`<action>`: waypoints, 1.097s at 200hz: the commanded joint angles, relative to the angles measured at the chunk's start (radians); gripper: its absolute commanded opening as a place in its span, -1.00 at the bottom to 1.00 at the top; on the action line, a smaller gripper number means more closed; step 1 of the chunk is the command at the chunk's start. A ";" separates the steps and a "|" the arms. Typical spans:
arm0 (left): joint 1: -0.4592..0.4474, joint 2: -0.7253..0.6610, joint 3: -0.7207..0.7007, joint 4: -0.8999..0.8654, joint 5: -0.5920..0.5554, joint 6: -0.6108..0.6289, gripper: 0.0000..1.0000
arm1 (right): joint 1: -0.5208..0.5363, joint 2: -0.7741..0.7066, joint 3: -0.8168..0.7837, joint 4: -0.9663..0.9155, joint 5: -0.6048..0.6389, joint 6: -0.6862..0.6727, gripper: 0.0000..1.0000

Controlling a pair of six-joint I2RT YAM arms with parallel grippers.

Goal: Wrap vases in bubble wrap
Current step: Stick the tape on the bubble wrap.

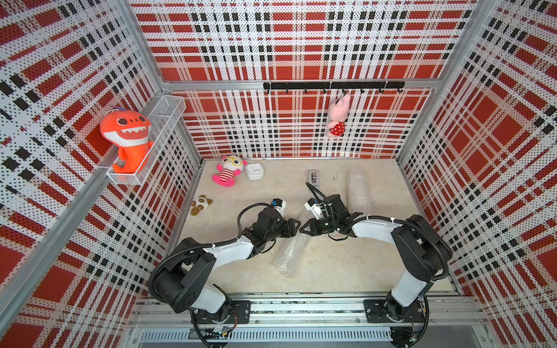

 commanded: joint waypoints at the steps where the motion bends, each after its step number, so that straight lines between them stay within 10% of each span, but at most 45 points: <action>1: -0.008 0.048 0.008 0.000 -0.019 -0.010 0.23 | 0.011 0.025 -0.014 -0.046 0.028 -0.008 -1.00; 219: -0.056 0.091 0.033 -0.065 -0.033 -0.074 0.21 | 0.011 0.007 0.001 -0.088 0.062 -0.029 -1.00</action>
